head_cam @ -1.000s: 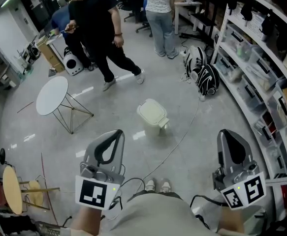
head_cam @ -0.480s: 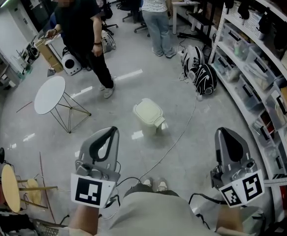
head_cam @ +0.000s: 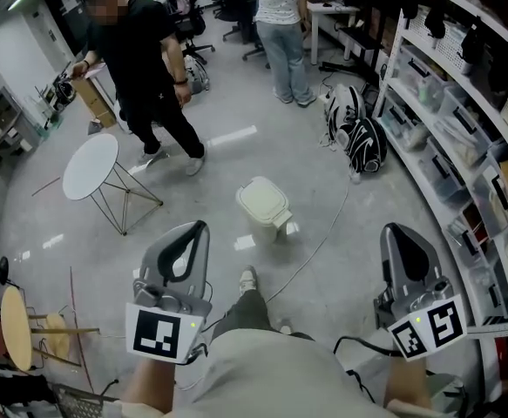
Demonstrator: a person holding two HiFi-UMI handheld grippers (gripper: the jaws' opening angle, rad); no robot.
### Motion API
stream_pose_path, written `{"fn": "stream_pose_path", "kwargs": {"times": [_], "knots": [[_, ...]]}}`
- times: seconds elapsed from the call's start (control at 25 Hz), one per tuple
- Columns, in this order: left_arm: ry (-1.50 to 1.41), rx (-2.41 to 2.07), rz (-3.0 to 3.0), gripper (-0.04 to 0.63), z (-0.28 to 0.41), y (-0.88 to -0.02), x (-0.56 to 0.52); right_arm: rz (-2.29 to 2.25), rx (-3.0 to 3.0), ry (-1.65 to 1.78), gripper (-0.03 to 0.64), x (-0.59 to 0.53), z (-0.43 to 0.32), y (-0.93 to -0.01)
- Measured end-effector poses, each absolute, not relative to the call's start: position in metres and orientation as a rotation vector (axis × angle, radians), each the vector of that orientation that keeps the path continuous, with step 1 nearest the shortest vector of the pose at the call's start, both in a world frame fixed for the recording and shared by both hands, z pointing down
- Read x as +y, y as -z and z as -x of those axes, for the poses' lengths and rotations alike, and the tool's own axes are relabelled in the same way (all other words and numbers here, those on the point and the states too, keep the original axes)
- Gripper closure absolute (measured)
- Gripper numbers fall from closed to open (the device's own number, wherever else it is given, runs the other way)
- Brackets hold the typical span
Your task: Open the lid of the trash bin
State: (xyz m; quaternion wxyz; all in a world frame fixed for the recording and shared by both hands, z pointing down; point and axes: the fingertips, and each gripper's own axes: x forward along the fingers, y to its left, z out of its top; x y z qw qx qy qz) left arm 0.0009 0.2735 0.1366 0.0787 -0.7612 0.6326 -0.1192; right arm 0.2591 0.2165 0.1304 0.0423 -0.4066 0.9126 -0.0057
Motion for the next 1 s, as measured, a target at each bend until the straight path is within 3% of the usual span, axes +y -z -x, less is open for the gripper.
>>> {"fn": "stream_pose_path", "kwargs": {"times": [0.36, 1.0], "knots": [[0.344, 1.893, 2.31, 0.594, 0.025, -0.155, 0.225, 1.281, 2.807, 0.046, 0.614, 0.17, -0.233, -0.152], [0.397, 1.768, 2.494, 0.594, 0.156, -0.188, 0.022, 1.555, 2.781, 0.123, 0.614, 0.006, -0.131, -0.173]]}}
